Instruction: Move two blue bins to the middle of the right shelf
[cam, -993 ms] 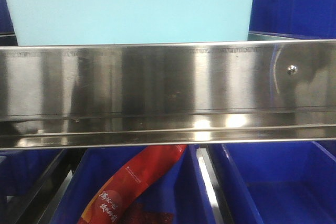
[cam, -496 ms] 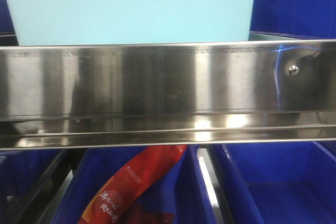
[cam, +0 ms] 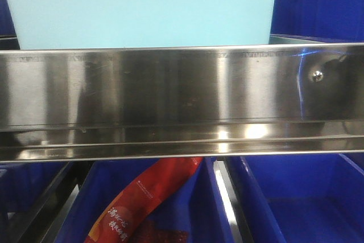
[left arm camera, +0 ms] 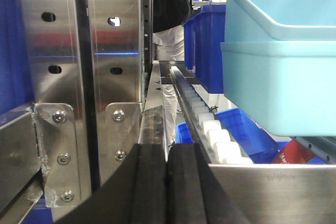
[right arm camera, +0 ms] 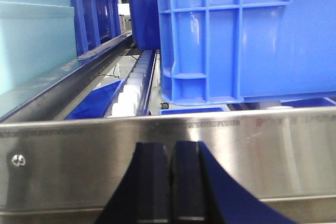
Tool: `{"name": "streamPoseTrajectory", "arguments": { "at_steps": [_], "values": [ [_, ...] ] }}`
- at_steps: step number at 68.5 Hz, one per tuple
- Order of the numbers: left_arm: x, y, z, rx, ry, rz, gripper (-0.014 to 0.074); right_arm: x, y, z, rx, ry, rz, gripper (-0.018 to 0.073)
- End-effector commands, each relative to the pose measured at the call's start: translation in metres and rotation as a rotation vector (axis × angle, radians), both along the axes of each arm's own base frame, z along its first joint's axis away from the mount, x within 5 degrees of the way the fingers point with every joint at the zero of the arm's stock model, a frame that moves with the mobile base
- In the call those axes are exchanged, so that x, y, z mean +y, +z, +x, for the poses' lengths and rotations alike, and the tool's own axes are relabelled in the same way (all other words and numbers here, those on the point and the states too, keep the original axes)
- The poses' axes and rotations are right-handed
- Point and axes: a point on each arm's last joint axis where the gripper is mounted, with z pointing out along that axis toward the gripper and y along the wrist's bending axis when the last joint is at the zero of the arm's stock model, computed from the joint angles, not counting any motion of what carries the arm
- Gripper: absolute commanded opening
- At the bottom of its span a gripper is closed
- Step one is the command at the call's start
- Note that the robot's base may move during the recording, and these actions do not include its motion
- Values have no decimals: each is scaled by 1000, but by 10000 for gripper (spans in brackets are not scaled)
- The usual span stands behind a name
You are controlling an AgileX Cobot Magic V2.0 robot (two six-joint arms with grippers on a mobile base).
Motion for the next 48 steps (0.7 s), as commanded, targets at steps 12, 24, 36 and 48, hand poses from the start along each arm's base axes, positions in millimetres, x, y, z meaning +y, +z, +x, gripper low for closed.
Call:
{"name": "streamPoseTrajectory", "arguments": {
  "at_steps": [12,24,36,48],
  "values": [
    [0,3,-1,-27,6,-9,-111,-1,1,0,-25,-8,-4,-162],
    [0,3,-1,-27,6,-9,-111,-1,1,0,-25,-8,-4,-162],
    [0,3,-1,-27,6,-9,-111,-1,1,0,-25,-8,-4,-162],
    [0,3,-1,-27,6,-9,-111,-1,1,0,-25,-8,-4,-162]
  ]
}}
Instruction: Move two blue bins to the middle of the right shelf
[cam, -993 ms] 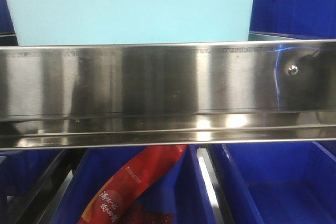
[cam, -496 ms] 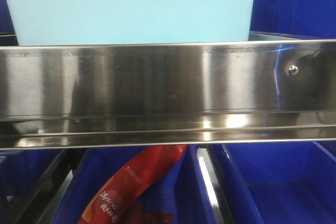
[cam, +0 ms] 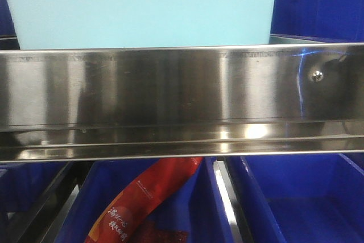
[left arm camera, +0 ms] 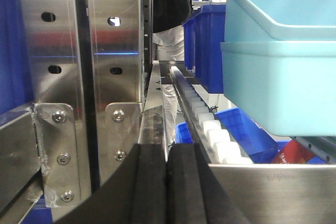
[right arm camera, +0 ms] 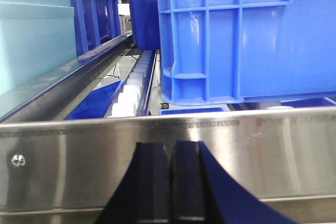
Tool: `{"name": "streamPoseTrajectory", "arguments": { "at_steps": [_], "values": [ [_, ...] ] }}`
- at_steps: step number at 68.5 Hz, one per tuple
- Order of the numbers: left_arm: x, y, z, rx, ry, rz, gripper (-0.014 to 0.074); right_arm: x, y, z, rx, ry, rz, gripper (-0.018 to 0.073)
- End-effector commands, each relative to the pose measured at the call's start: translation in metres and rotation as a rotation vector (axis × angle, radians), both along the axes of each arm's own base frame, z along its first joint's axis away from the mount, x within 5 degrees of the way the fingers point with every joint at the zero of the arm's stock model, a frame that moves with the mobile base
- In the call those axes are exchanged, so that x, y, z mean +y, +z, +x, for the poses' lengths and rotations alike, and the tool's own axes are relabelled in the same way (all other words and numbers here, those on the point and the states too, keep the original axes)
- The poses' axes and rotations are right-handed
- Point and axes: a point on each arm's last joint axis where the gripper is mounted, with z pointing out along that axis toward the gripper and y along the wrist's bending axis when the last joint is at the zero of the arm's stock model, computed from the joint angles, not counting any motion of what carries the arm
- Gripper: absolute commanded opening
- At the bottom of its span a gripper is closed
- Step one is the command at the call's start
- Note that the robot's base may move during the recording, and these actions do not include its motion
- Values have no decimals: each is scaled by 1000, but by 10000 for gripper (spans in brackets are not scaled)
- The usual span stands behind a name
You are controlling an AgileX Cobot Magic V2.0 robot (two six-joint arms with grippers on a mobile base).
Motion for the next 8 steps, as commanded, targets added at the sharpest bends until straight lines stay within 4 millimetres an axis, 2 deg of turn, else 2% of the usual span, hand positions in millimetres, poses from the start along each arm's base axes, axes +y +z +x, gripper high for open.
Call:
{"name": "streamPoseTrajectory", "arguments": {
  "at_steps": [1,8],
  "values": [
    [0,3,-1,-27,6,-9,-111,-1,1,0,-25,-8,-4,-162],
    [0,3,-1,-27,6,-9,-111,-1,1,0,-25,-8,-4,-162]
  ]
}}
